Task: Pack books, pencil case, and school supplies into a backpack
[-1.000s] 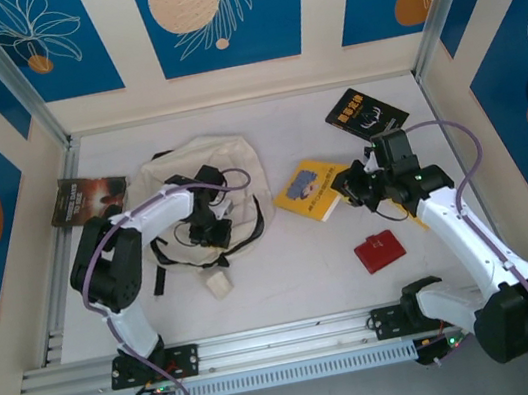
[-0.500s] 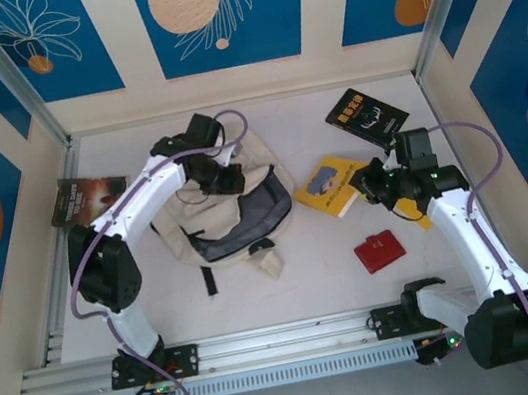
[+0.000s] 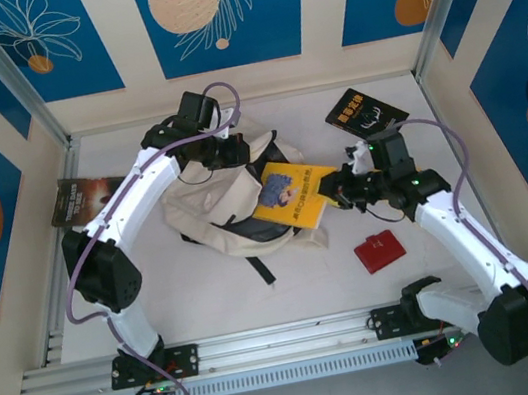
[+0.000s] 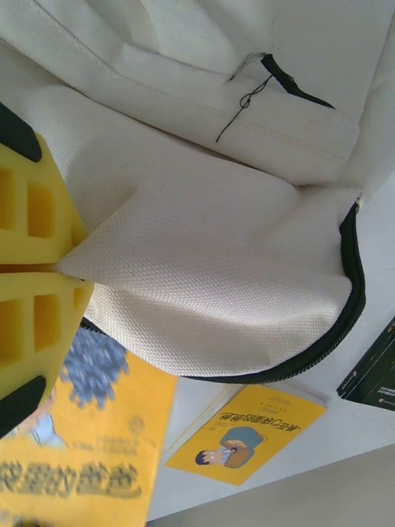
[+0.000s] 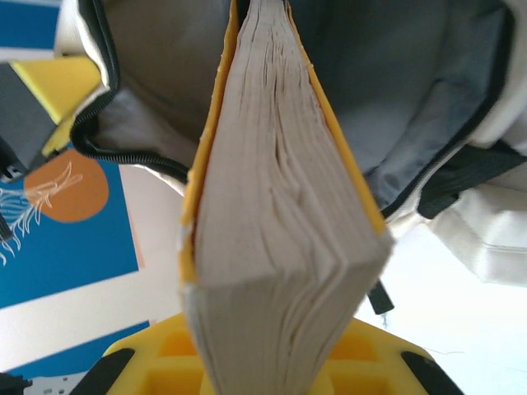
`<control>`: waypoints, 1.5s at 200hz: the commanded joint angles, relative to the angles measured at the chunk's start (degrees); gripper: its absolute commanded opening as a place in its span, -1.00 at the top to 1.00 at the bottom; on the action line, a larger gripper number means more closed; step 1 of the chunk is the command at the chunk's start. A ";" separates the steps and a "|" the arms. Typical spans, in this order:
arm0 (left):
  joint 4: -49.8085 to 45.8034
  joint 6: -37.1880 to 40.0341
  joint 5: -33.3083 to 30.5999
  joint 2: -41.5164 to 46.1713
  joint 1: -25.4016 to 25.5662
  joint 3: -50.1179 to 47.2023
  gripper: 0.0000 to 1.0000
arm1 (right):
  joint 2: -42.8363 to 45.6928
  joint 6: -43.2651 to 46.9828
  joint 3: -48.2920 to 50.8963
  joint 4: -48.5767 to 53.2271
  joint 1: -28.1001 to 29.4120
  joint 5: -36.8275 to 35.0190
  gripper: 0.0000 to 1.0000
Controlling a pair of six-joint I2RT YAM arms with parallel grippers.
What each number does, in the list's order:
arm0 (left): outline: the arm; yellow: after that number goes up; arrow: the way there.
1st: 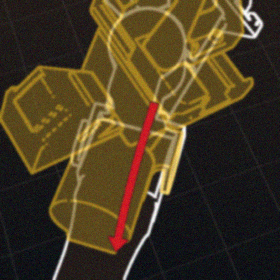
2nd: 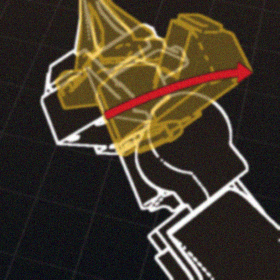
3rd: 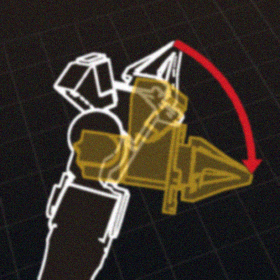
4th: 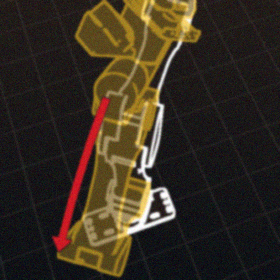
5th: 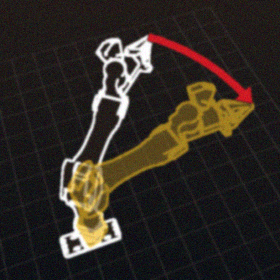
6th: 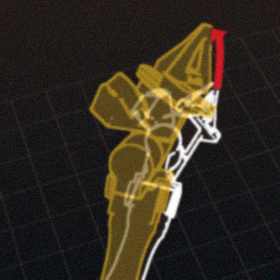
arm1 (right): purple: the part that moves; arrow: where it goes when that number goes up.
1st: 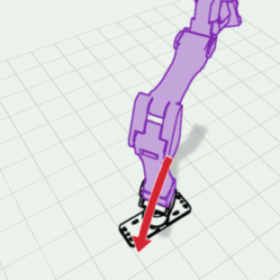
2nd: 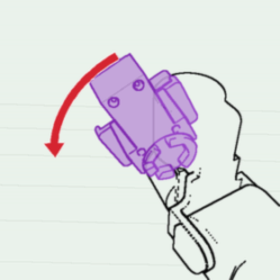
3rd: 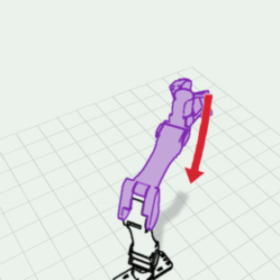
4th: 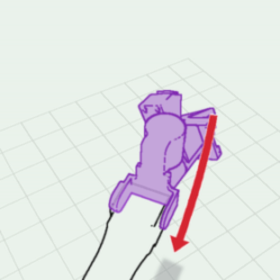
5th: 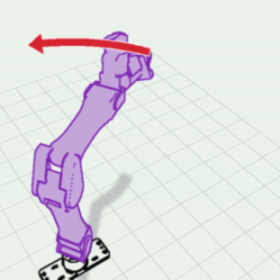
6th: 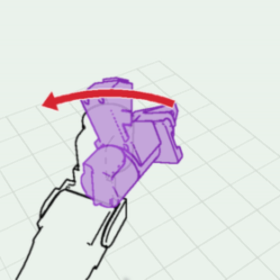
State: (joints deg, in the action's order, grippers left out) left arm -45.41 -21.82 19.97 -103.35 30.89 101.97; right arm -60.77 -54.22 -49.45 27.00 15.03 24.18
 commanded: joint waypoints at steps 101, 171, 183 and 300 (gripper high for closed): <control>3.82 -3.87 6.06 -1.30 0.53 4.73 0.86 | -29.01 -10.80 -5.94 -42.26 7.70 -5.54 1.00; 6.21 -6.96 7.45 -2.21 0.45 6.37 0.87 | -42.13 -17.57 -10.88 -50.51 11.30 -11.77 1.00; 6.38 -7.20 7.62 -2.14 0.46 6.57 0.87 | -43.57 -18.26 -11.80 -51.34 11.84 -12.08 1.00; 7.54 -6.78 9.74 -3.25 -0.51 5.26 0.87 | -42.11 -13.63 -11.01 -38.88 9.16 -10.68 -0.35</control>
State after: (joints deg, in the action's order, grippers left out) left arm -41.91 -28.62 26.59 -106.00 30.87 105.80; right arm -110.80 -71.72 -62.67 -18.68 25.96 13.72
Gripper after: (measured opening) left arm 0.067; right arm 0.586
